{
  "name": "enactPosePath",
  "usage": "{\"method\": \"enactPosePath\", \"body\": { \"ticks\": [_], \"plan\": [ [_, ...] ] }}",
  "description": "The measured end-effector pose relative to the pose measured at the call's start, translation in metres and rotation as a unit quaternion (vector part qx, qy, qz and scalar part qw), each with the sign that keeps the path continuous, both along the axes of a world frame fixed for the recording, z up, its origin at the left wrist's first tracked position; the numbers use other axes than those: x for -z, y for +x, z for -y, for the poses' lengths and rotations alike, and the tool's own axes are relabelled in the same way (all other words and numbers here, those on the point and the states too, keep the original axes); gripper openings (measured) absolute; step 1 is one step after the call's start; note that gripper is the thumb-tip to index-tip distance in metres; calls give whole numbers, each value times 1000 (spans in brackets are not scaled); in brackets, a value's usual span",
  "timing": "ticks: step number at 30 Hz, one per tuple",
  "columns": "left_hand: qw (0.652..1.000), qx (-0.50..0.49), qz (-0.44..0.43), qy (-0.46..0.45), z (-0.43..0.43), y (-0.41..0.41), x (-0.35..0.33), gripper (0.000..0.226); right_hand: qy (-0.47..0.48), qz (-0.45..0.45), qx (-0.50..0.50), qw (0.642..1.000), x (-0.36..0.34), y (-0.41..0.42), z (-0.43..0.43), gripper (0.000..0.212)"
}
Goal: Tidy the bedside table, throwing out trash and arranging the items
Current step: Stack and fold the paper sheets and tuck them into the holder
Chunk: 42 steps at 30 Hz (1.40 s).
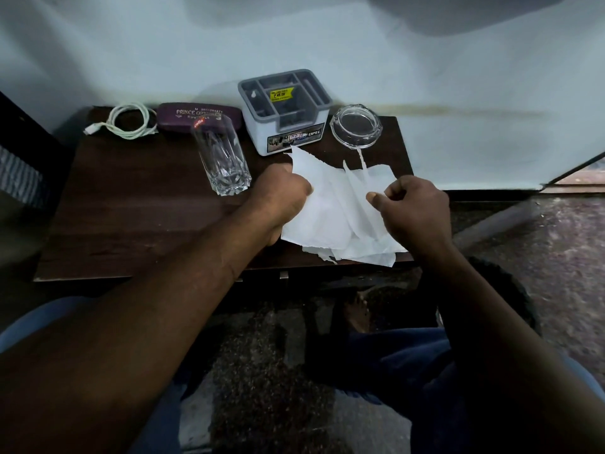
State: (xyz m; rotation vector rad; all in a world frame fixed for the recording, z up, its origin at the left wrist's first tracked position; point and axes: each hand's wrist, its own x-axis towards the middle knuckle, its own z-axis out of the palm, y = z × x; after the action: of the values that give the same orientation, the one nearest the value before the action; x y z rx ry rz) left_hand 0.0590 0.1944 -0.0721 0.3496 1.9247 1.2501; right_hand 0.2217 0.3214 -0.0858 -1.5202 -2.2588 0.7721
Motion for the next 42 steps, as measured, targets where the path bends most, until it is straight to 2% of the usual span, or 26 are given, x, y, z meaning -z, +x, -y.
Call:
{"method": "enactPosePath", "body": {
  "ticks": [8, 12, 17, 23, 26, 28, 36, 39, 42],
  "plan": [
    [1000, 3, 4, -7, -1, -1, 1, 22, -100, -90, 68, 989, 3, 1, -4, 46],
    [1000, -1, 6, -6, -2, -1, 3, 22, -98, -89, 97, 986, 7, 2, -8, 33],
    [1000, 4, 5, -4, -3, -1, 4, 21, -5, -27, 90, 996, 7, 7, -9, 8],
    [1000, 3, 4, -8, -4, 0, 5, 20, 19, -44, 58, 997, 11, 12, -9, 25],
    [1000, 5, 2, -10, -4, 0, 5, 19, -20, -42, 37, 998, 13, 12, -9, 49],
    [1000, 5, 1, -11, -4, 0, 6, 19, -31, -35, 35, 998, 15, 11, -9, 57],
    [1000, 3, 22, -7, -5, -2, 8, 20, -41, 0, 39, 998, 16, 9, -8, 51],
    [1000, 1, 27, -6, -5, -3, 9, 21, 25, 42, 7, 999, 13, 9, -4, 62],
    [1000, 2, 31, -3, -6, -3, 9, 22, 71, 53, -16, 996, 9, 6, 0, 61]
  ]
}}
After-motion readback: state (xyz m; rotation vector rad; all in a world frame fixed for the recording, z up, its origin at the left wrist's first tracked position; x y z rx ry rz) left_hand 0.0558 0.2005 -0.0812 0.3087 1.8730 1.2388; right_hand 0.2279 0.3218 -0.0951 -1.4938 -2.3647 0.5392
